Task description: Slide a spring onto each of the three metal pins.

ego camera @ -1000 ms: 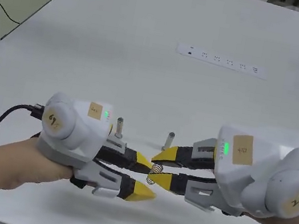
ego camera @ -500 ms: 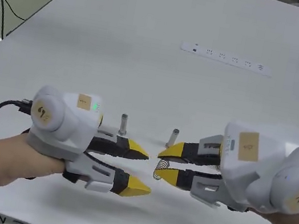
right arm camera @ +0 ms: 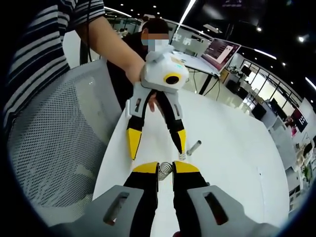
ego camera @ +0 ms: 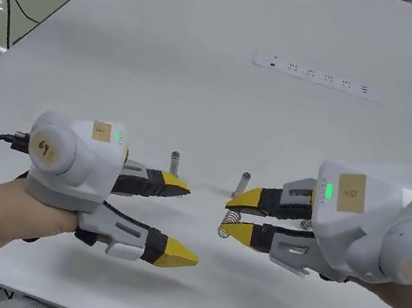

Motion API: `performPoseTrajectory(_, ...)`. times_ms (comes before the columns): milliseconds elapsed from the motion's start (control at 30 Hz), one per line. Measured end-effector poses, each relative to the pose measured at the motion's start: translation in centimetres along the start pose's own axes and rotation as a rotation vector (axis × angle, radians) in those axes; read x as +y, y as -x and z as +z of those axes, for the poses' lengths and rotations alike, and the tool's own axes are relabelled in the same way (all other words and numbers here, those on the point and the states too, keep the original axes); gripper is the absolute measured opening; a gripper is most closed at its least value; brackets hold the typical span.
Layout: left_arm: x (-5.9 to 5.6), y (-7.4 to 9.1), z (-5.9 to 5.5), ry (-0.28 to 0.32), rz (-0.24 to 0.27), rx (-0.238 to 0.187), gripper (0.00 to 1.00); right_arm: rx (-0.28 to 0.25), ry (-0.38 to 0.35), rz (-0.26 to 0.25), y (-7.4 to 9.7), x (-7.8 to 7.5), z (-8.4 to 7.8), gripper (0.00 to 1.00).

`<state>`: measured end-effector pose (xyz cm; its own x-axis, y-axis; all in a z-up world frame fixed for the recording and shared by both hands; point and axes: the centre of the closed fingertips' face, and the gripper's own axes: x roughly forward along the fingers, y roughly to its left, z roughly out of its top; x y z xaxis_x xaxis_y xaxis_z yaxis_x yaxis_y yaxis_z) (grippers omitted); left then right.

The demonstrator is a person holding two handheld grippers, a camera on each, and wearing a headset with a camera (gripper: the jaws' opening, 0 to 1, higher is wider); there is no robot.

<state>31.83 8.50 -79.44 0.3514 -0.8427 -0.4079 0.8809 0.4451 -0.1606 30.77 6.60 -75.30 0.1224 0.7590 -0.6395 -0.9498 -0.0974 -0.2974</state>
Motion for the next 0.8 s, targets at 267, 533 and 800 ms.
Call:
performPoseTrajectory(267, 1.1, 1.4, -0.5, 0.028, 0.055, -0.014, 0.68, 0.004, -0.002, -0.013, 0.0, -0.3, -0.2, 0.07)
performPoseTrajectory(533, 2.0, 2.6, -0.8, 0.059, 0.094, -0.031, 0.78, 0.013, -0.007, -0.012, 0.1, -0.3, -0.5, 0.07)
performPoseTrajectory(800, 3.4, 3.5, -0.5, 0.083, 0.157, -0.061, 0.96, 0.026, -0.025, 0.005, 0.1, -0.2, -0.9, 0.07)
